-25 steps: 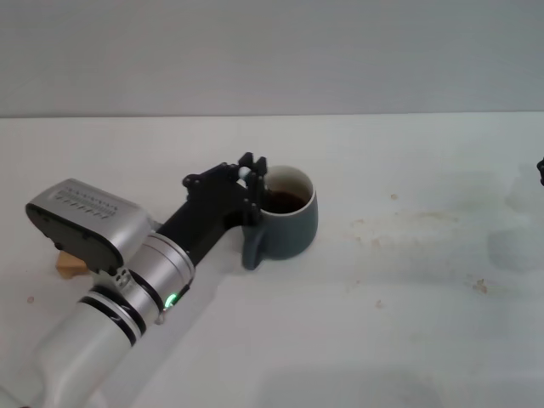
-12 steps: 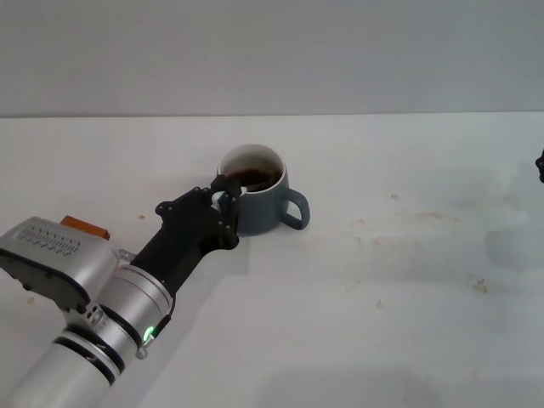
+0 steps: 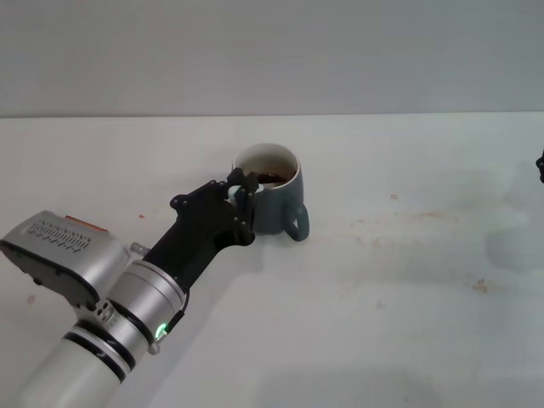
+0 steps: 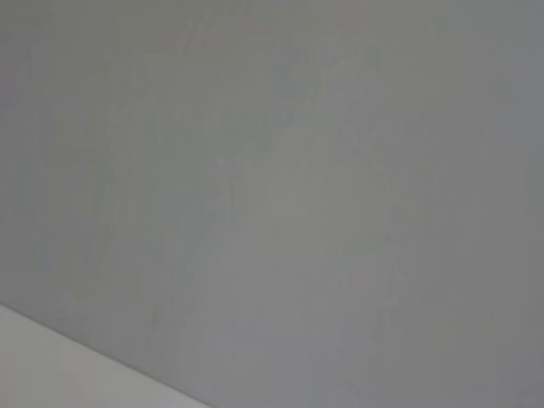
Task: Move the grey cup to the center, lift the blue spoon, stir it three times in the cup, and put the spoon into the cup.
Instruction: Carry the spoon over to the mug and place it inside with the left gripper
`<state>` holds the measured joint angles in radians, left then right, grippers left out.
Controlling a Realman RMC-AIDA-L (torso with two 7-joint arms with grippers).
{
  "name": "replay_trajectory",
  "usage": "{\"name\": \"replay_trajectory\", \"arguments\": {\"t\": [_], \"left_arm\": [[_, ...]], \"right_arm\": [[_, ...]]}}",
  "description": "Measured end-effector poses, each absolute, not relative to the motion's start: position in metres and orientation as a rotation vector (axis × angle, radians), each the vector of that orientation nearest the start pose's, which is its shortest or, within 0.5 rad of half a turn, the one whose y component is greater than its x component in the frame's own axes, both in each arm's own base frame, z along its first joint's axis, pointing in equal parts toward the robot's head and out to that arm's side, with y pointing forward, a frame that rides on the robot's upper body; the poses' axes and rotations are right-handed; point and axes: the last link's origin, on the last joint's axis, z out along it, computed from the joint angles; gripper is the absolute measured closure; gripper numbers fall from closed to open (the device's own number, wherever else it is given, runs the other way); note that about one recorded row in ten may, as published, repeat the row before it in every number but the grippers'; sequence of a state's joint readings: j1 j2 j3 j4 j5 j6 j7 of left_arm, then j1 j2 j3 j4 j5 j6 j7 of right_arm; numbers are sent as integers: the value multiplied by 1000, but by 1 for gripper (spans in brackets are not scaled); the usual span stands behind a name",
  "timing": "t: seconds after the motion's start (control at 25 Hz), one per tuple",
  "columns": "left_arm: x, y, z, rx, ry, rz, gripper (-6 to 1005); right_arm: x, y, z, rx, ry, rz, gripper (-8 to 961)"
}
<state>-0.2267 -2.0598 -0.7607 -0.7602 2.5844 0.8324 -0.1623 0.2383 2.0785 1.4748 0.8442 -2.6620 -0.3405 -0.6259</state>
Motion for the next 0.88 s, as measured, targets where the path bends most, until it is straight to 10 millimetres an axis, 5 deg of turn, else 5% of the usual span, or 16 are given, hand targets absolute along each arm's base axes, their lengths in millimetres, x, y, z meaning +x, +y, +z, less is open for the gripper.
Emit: {"name": "replay_trajectory", "arguments": {"t": [0.88], "left_arm": [[-206, 313, -104, -2014, -642, -930, 761]], "right_arm": [[314, 371, 12, -1681, 354, 71, 919]]}}
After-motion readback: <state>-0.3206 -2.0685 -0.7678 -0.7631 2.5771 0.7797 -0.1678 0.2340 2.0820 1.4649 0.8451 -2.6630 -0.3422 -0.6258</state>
